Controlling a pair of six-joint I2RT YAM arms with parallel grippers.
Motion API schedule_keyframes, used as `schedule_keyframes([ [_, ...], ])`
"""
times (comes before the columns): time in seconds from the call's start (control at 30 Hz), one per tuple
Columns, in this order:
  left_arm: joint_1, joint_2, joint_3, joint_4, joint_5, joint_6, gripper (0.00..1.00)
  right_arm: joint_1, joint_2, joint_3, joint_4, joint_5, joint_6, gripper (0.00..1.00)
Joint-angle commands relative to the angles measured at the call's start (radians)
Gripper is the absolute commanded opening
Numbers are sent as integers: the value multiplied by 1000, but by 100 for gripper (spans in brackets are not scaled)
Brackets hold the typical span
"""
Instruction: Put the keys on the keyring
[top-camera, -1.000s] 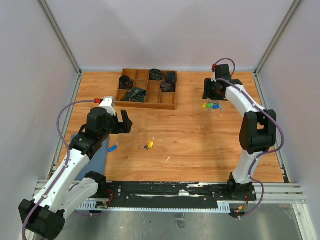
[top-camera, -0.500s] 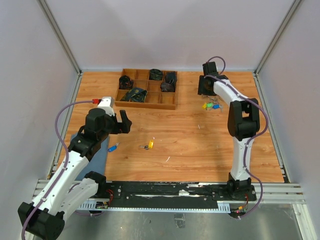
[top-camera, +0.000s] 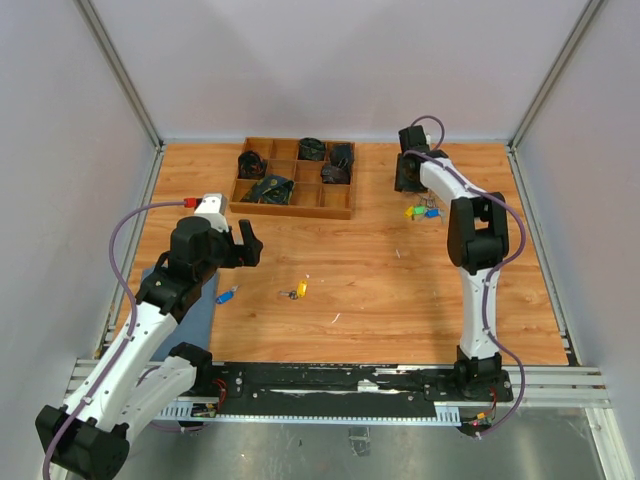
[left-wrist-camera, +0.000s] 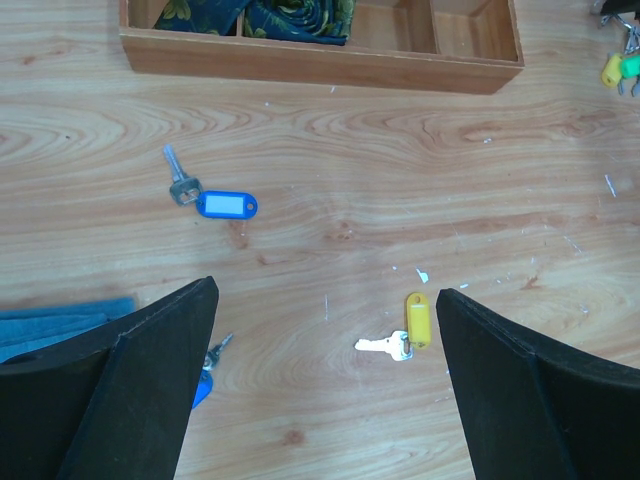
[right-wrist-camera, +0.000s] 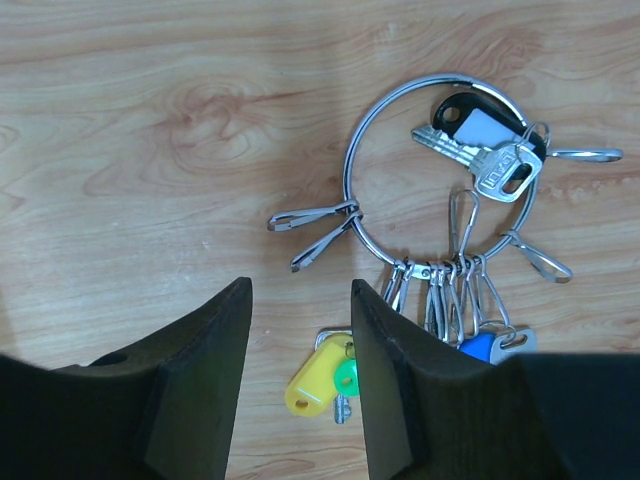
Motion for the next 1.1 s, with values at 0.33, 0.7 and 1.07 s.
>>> schedule_keyframes([
  [0.33,-5,-21,-5,17,-8,-4,96,19,82,88,-62,62,25,44],
  [0.7,-6,-30,-6,15,-12,-7,97,19,109,93,-66,69,29,38],
  [1.07,-5,-29,-6,15,-12,-5,96,4,111,82,-66,52,34,33],
])
